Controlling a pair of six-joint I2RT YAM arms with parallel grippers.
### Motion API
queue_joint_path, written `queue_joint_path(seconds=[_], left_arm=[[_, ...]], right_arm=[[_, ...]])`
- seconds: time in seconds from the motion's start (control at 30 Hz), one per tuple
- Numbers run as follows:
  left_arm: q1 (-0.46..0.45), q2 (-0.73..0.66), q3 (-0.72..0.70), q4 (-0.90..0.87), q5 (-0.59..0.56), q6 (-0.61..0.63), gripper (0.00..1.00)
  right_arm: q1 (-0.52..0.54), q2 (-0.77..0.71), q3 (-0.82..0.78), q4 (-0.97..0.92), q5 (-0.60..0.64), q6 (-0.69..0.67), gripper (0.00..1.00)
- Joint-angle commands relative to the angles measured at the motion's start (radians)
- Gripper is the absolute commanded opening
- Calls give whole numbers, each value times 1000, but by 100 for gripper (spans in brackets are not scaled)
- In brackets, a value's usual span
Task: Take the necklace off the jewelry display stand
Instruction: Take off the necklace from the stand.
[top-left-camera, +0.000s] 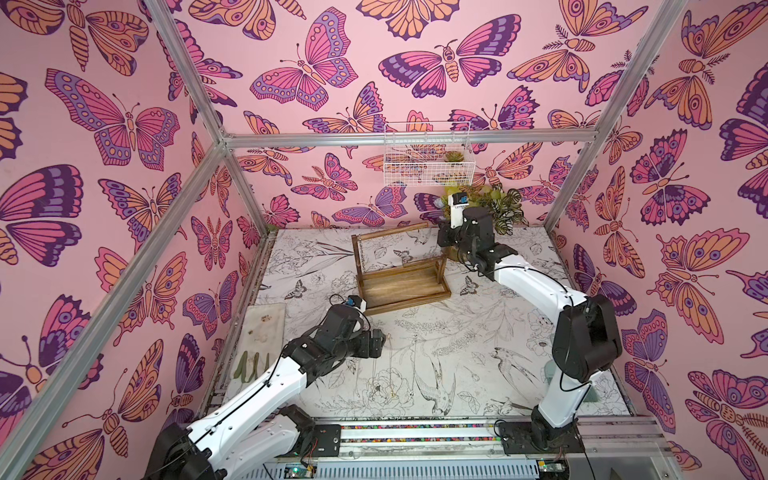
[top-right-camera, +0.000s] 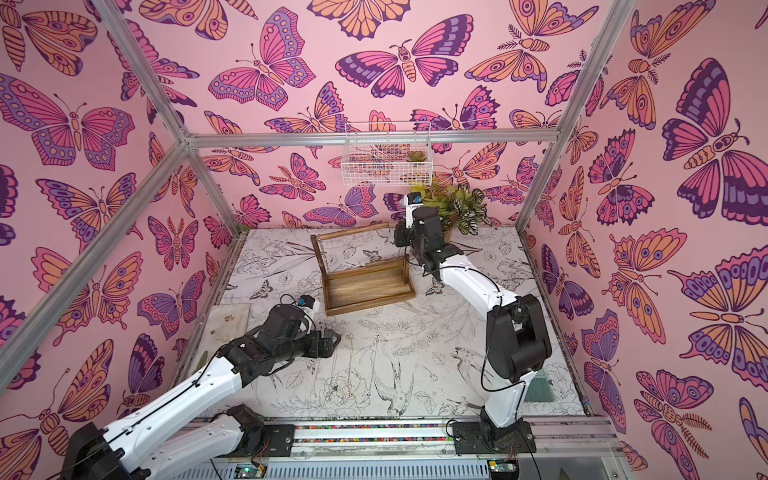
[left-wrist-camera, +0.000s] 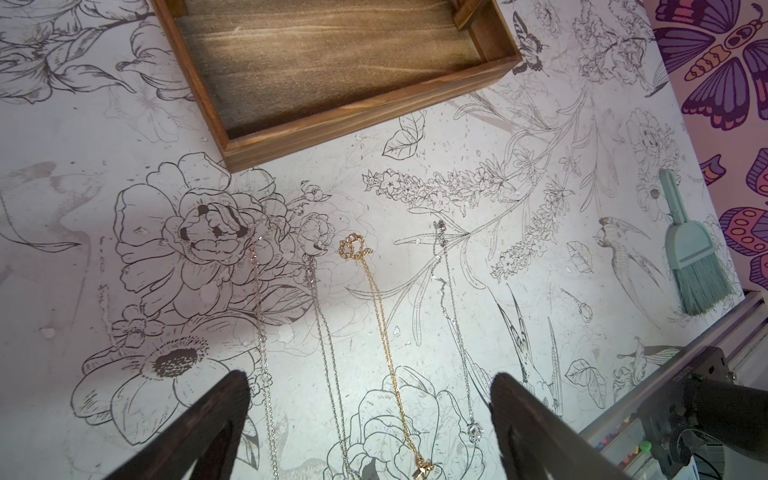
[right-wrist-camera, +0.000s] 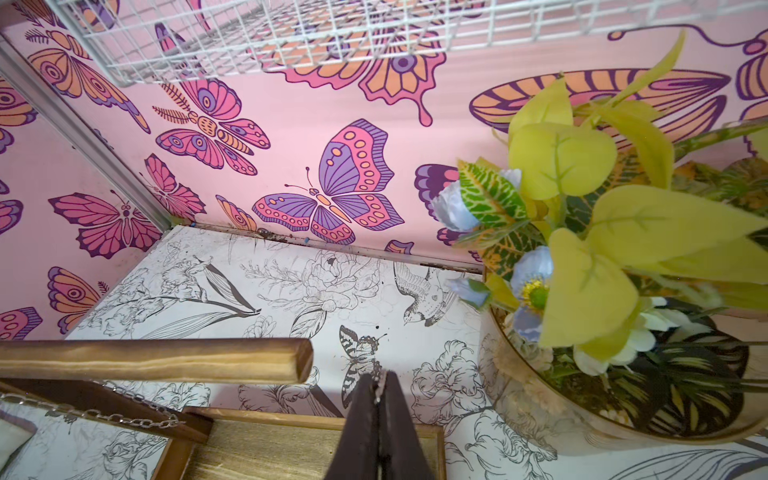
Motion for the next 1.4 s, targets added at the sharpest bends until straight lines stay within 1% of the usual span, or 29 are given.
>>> queue_joint_path(seconds=[0.0, 0.37, 0.57, 0.8, 1.13, 1.37], left_arm=[[3, -6, 14, 11, 10, 8, 93], [-11, 1, 24, 25, 13, 22, 94], [-38, 24, 37, 49, 18, 36, 95], [-78, 54, 75, 78, 13, 66, 95], [-127, 96, 98, 109, 1, 69, 95], [-181, 114, 107, 200, 32, 125, 97]], right_arm=[[-7, -60, -4, -18, 7, -21, 0], [-5, -161, -43, -78, -23, -28, 0], [2, -220, -62, -130, -48, -34, 0], [35, -337, -93, -215, -85, -52, 0], [73, -490, -132, -292, -103, -69, 0], [110, -595, -159, -394, -133, -70, 0]])
